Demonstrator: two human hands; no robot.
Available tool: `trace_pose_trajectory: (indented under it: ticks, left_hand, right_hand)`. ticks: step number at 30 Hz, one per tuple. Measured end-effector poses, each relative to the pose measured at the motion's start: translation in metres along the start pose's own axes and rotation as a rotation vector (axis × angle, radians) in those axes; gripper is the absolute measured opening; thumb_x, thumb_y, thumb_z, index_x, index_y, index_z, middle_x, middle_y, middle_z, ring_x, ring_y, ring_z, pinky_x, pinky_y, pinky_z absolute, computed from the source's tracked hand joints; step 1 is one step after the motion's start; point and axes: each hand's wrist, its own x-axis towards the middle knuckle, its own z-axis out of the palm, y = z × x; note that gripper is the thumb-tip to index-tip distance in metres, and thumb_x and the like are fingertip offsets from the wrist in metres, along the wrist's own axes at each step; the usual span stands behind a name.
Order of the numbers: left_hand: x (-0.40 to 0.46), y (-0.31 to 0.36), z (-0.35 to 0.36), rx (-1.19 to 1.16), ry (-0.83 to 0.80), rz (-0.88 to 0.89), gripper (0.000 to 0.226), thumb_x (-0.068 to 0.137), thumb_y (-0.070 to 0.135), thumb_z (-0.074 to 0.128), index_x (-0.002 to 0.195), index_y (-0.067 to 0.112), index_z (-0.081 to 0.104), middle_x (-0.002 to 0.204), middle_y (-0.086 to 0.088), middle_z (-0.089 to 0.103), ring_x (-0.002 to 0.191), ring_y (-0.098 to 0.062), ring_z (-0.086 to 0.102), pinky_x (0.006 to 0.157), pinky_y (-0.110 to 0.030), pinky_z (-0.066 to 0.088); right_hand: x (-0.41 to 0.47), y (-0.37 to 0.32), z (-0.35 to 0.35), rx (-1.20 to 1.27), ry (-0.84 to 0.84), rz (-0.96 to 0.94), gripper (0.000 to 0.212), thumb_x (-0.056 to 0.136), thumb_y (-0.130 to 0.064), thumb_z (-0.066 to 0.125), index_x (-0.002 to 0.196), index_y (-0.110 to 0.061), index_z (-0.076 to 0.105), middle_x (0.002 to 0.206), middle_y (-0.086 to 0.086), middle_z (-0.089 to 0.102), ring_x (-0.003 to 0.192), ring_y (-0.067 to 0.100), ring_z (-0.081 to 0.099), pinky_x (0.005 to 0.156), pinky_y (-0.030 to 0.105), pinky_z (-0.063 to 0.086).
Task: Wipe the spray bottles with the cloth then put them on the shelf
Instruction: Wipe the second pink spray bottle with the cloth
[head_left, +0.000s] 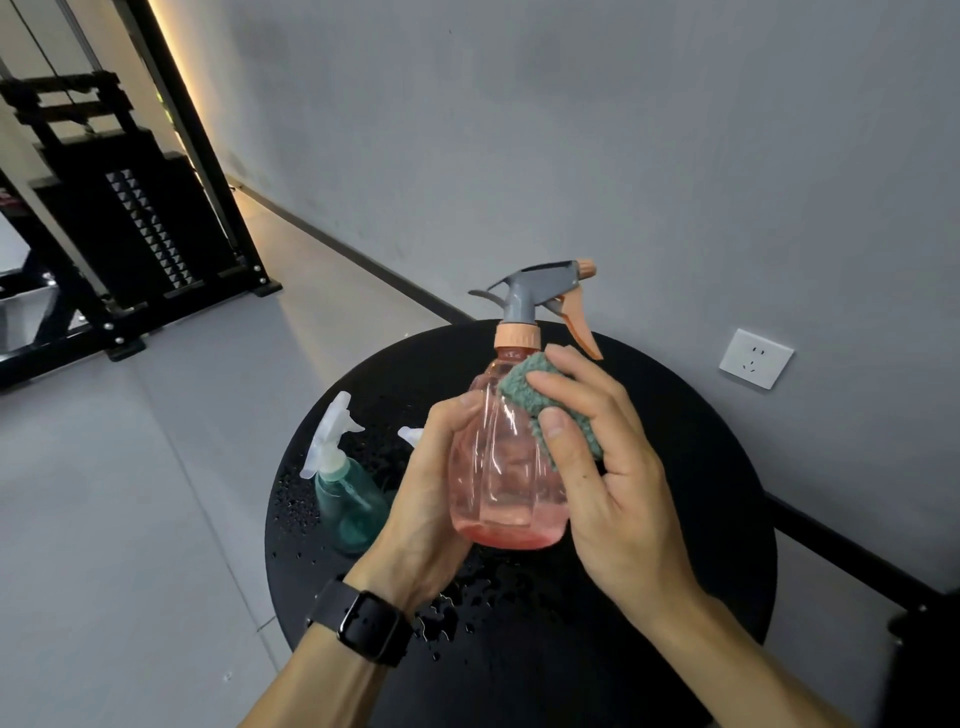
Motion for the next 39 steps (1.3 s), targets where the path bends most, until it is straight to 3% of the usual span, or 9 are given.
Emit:
trace_pose_trajectory:
  ticks: [6,12,18,21,24,28,31,34,39]
  left_hand:
    - [-0.001,-0.001,0.003,0.074,-0.018,-0.091,0.047,0.086,0.046,0.050,0.109,0.010,0.070,0.104,-0.011,0.070,0.096,-0.026,0.067,0.092,-0.045,0.054]
    - [-0.002,0.003,-0.003,0.067,-0.090,-0.071,0.034,0.080,0.041,0.062,0.103,0.020,0.077,0.102,-0.006,0.074,0.093,-0.023,0.072,0.086,-0.042,0.058]
    - [0.001,0.005,-0.007,-0.077,-0.009,0.000,0.030,0.078,0.039,0.063,0.096,0.021,0.079,0.094,-0.005,0.075,0.082,-0.019,0.072,0.072,-0.039,0.061]
    - [0.005,0.010,-0.010,-0.144,0.050,0.023,0.041,0.082,0.039,0.060,0.113,0.014,0.070,0.101,-0.009,0.074,0.087,-0.023,0.072,0.073,-0.041,0.060]
    - [0.007,0.011,-0.014,-0.174,0.061,0.021,0.063,0.076,0.044,0.074,0.127,0.009,0.059,0.111,-0.015,0.071,0.098,-0.029,0.071,0.081,-0.046,0.057]
    - [0.009,0.013,-0.015,-0.253,0.055,0.025,0.048,0.089,0.045,0.055,0.116,0.007,0.063,0.107,-0.016,0.071,0.095,-0.031,0.070,0.085,-0.050,0.058]
    - [0.010,0.012,-0.014,-0.292,0.064,0.020,0.050,0.095,0.049,0.045,0.115,0.008,0.064,0.109,-0.016,0.067,0.096,-0.030,0.067,0.084,-0.049,0.058]
    - [0.010,0.014,-0.014,-0.294,0.093,0.033,0.052,0.097,0.055,0.041,0.100,0.012,0.072,0.098,-0.010,0.067,0.088,-0.024,0.066,0.088,-0.046,0.055]
    - [0.012,0.014,-0.009,-0.301,0.139,0.059,0.049,0.098,0.052,0.042,0.093,0.014,0.072,0.093,-0.007,0.066,0.078,-0.018,0.065,0.071,-0.034,0.057]
  right_hand:
    - [0.012,-0.003,-0.006,0.011,-0.004,0.038,0.027,0.099,-0.012,0.050,0.121,-0.022,0.061,0.136,-0.013,0.052,0.133,0.000,0.041,0.105,0.014,0.036]
    - [0.012,-0.006,-0.008,0.079,-0.043,0.094,0.028,0.099,-0.018,0.048,0.123,-0.024,0.061,0.136,-0.017,0.052,0.132,-0.002,0.043,0.102,0.012,0.038]
    - [0.001,-0.003,-0.004,0.131,-0.101,0.157,0.033,0.098,-0.021,0.046,0.127,-0.027,0.059,0.140,-0.016,0.050,0.132,0.001,0.044,0.099,0.014,0.042]
    - [-0.003,-0.001,-0.004,0.139,-0.121,0.173,0.034,0.097,-0.021,0.047,0.128,-0.029,0.058,0.140,-0.019,0.050,0.134,0.002,0.043,0.103,0.019,0.042]
    - [-0.004,0.000,-0.006,0.154,-0.139,0.181,0.036,0.096,-0.017,0.048,0.129,-0.028,0.057,0.140,-0.018,0.051,0.134,0.001,0.043,0.104,0.019,0.041]
    - [-0.003,0.000,-0.006,0.157,-0.138,0.188,0.039,0.094,-0.012,0.050,0.130,-0.026,0.057,0.140,-0.015,0.053,0.133,0.000,0.044,0.103,0.015,0.040]
    - [-0.003,0.000,-0.005,0.136,-0.106,0.172,0.039,0.094,-0.012,0.052,0.130,-0.028,0.056,0.138,-0.015,0.055,0.131,0.000,0.046,0.103,0.017,0.041]
    - [-0.004,-0.002,-0.001,0.122,-0.050,0.157,0.040,0.095,-0.013,0.052,0.131,-0.029,0.054,0.137,-0.013,0.056,0.130,0.002,0.048,0.104,0.020,0.043]
    - [-0.005,-0.007,0.011,-0.002,0.030,0.039,0.043,0.095,-0.008,0.055,0.136,-0.020,0.050,0.143,-0.010,0.049,0.135,0.004,0.042,0.107,0.018,0.038]
